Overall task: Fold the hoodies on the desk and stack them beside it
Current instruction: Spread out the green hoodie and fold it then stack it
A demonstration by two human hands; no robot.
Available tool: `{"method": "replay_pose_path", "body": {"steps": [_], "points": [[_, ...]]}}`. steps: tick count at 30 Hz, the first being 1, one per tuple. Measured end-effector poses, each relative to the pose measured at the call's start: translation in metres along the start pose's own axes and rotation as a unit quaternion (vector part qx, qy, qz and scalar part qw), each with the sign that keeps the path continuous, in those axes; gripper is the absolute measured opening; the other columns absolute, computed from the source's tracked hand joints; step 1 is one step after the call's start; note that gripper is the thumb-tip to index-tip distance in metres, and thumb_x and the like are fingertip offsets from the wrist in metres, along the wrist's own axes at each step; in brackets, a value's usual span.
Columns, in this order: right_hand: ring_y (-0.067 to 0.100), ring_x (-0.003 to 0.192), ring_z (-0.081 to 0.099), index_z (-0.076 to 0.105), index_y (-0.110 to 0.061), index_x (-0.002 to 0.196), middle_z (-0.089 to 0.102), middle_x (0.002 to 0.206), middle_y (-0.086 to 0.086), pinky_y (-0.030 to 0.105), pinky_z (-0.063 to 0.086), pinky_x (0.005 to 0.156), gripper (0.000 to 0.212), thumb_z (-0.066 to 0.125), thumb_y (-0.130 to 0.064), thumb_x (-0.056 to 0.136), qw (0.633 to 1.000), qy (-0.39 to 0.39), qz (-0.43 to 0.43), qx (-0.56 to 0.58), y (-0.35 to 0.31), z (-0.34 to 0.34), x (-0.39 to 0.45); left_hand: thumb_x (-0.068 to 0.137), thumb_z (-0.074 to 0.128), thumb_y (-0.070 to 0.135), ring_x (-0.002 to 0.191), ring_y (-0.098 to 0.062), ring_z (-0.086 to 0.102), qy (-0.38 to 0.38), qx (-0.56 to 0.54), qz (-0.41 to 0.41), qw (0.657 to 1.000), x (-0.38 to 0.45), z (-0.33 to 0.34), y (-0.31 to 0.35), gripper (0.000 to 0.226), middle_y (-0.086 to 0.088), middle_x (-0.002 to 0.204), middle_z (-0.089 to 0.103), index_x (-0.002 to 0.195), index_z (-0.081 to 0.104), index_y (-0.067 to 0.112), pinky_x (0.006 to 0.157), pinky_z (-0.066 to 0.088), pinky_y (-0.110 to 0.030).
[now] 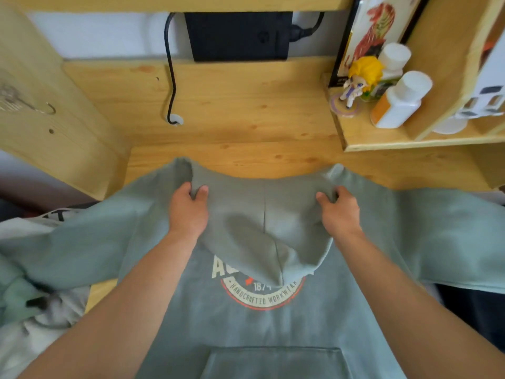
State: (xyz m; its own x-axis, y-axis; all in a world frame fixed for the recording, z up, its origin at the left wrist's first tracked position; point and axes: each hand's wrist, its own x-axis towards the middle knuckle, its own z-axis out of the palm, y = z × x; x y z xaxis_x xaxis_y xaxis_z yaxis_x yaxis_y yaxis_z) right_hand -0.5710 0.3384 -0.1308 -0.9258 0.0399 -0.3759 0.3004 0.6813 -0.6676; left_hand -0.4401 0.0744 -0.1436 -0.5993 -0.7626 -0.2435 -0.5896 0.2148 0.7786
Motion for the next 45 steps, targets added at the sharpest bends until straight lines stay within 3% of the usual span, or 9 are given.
{"method": "replay_pose_path", "body": {"steps": [4, 9, 13, 20, 23, 29, 33, 37, 45], "points": [[0.043, 0.126, 0.047, 0.048, -0.006, 0.14, 0.052, 0.136, 0.021, 0.046, 0.039, 0.101, 0.051, 0.063, -0.026, 0.095, 0.989, 0.06, -0.031, -0.132, -0.001, 0.013, 0.002, 0.097, 0.061, 0.035, 0.119, -0.042, 0.054, 0.002, 0.206, 0.021, 0.978, 0.022, 0.0, 0.003, 0.041, -0.022, 0.124, 0.059, 0.126, 0.054, 0.006, 0.099, 0.043, -0.047], [0.044, 0.142, 0.031, 0.042, -0.014, 0.15, 0.037, 0.154, 0.02, 0.054, 0.026, 0.116, 0.061, 0.056, -0.035, 0.094, 0.874, 0.12, -0.362, -0.3, -0.013, 0.061, -0.025, 0.1, 0.042, 0.046, 0.15, -0.04, 0.025, 0.024, 0.394, 0.357, 0.846, -0.01, 0.026, 0.013, 0.058, -0.017, 0.161, 0.031, 0.155, 0.039, 0.024, 0.123, 0.019, -0.054], [0.035, 0.154, 0.002, 0.016, -0.029, 0.16, 0.009, 0.169, 0.008, 0.052, 0.004, 0.125, 0.07, 0.019, -0.064, 0.1, 0.881, 0.024, -0.234, -0.41, 0.008, 0.07, 0.015, 0.091, 0.007, 0.078, 0.157, -0.034, 0.004, -0.08, 0.461, 0.201, 0.861, 0.027, 0.035, -0.021, 0.079, -0.008, 0.171, 0.01, 0.161, 0.013, 0.04, 0.126, 0.008, -0.053], [0.032, 0.155, -0.003, 0.015, -0.03, 0.161, 0.002, 0.17, 0.006, 0.052, 0.0, 0.125, 0.071, 0.018, -0.065, 0.099, 0.893, 0.01, -0.206, -0.4, 0.009, 0.068, 0.024, 0.093, 0.012, 0.075, 0.156, -0.041, -0.003, -0.067, 0.471, 0.192, 0.858, 0.03, 0.025, -0.02, 0.078, -0.015, 0.171, 0.001, 0.162, 0.013, 0.039, 0.126, 0.0, -0.055], [0.037, 0.155, 0.001, 0.031, -0.023, 0.157, 0.015, 0.168, 0.012, 0.056, 0.002, 0.124, 0.064, 0.035, -0.054, 0.101, 0.895, 0.079, -0.292, -0.327, 0.001, 0.06, -0.009, 0.099, 0.037, 0.059, 0.156, -0.042, 0.004, -0.01, 0.41, 0.328, 0.851, -0.025, 0.026, -0.006, 0.066, -0.017, 0.169, 0.014, 0.158, 0.032, 0.03, 0.124, 0.006, -0.059], [0.033, 0.156, 0.006, 0.022, -0.028, 0.16, 0.01, 0.169, 0.007, 0.056, 0.016, 0.122, 0.071, 0.038, -0.057, 0.098, 0.837, -0.018, -0.373, -0.399, 0.078, 0.059, -0.091, 0.095, 0.04, 0.065, 0.158, -0.033, 0.004, -0.174, 0.405, 0.42, 0.793, -0.101, 0.039, -0.073, 0.069, -0.008, 0.169, 0.02, 0.158, 0.032, 0.037, 0.124, 0.012, -0.058], [0.026, 0.156, 0.002, 0.021, -0.032, 0.16, 0.007, 0.17, 0.002, 0.045, 0.003, 0.125, 0.074, 0.028, -0.066, 0.095, 0.849, -0.063, -0.329, -0.408, 0.091, 0.052, -0.079, 0.091, 0.044, 0.066, 0.156, -0.039, 0.008, -0.174, 0.377, 0.401, 0.817, -0.097, 0.032, -0.07, 0.075, -0.014, 0.169, 0.015, 0.158, 0.031, 0.035, 0.124, 0.014, -0.059], [0.023, 0.156, 0.001, 0.024, -0.028, 0.159, 0.007, 0.169, 0.004, 0.04, 0.003, 0.125, 0.075, 0.02, -0.066, 0.094, 0.911, -0.041, -0.251, -0.325, 0.082, 0.052, -0.08, 0.089, 0.058, 0.048, 0.126, -0.04, 0.047, -0.109, 0.304, 0.395, 0.86, -0.095, 0.006, -0.082, 0.048, -0.015, 0.133, 0.051, 0.124, 0.06, 0.016, 0.108, 0.04, -0.052], [0.023, 0.156, -0.004, 0.015, -0.03, 0.161, -0.001, 0.17, 0.002, 0.041, 0.003, 0.127, 0.083, 0.014, -0.071, 0.088, 0.911, -0.055, -0.229, -0.339, 0.084, 0.05, -0.078, 0.081, 0.069, 0.016, 0.092, -0.024, 0.057, -0.188, 0.332, 0.55, 0.743, -0.066, -0.003, -0.083, 0.026, 0.007, 0.097, 0.061, 0.105, 0.065, 0.026, 0.079, 0.037, -0.037]]}}
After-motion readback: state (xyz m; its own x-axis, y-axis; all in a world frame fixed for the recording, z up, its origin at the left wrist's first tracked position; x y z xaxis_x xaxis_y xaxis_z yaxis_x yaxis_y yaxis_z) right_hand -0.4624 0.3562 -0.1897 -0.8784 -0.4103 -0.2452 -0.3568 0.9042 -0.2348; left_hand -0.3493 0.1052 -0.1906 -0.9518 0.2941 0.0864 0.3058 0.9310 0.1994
